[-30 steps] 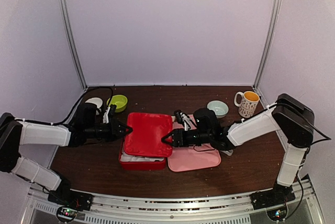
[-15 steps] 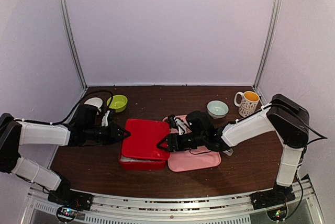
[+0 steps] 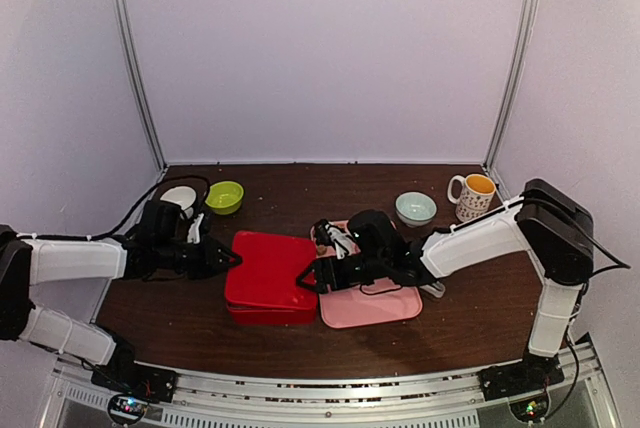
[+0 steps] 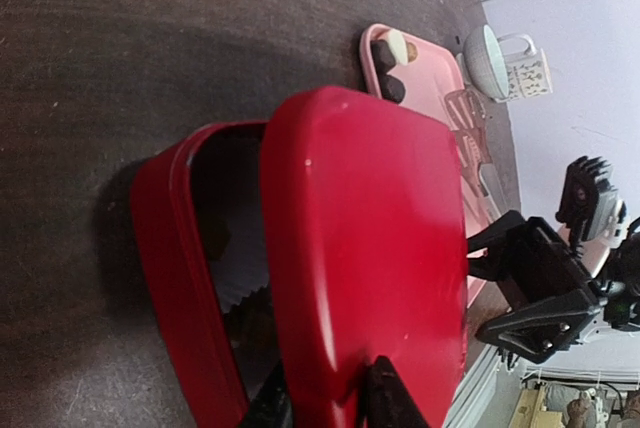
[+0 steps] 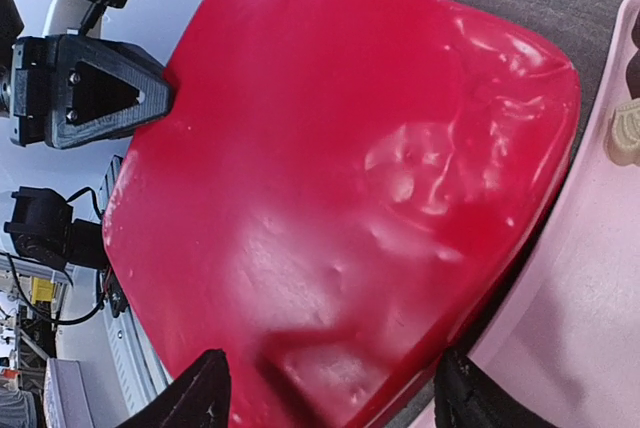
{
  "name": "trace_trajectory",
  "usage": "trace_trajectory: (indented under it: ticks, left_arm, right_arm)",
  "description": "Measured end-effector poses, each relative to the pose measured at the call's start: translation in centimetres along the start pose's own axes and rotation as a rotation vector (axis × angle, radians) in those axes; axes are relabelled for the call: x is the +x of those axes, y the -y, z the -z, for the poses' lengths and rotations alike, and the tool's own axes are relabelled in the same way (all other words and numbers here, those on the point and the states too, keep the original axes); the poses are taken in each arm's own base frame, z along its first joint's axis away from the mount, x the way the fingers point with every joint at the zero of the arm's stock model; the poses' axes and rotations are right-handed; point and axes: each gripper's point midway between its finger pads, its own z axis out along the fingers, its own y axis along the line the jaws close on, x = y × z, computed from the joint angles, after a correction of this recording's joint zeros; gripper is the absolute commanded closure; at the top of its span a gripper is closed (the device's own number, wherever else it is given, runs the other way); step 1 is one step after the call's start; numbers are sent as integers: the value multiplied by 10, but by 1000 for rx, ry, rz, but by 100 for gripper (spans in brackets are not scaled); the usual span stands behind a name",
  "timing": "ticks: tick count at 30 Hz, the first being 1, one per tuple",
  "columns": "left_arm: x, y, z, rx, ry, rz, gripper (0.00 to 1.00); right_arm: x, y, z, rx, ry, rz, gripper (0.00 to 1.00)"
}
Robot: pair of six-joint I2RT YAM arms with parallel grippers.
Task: Pack the chocolate
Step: Place the box lid on the packing box.
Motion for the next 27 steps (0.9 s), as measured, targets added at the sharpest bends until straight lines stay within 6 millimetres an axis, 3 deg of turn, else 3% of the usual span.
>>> trace_trajectory:
  ticks: [3,7,10,16,19,27]
  left_arm:
    - [6,-12,-1,-47,-18,-13,67]
    - [-3,-15,-1,-78,7,-62,61]
    - [4,-38,1,-179,-7,-39,56]
    - [1,-47,12,-252,18,-72,50]
    - [1,-48,13,-261,19,-86,52]
    - [-1,-40,4,-202,12,-113,73]
  right_arm:
    - [-3,-1,0,11,3,17,31]
    - [-6,-4,-1,29,-2,41,31]
    - [-7,-8,-2,38,-7,60,32]
    - [-4,-8,-2,56,-24,80,32]
    - [-5,-8,-2,65,-23,85,32]
    - [-8,-1,-2,110,-7,84,33]
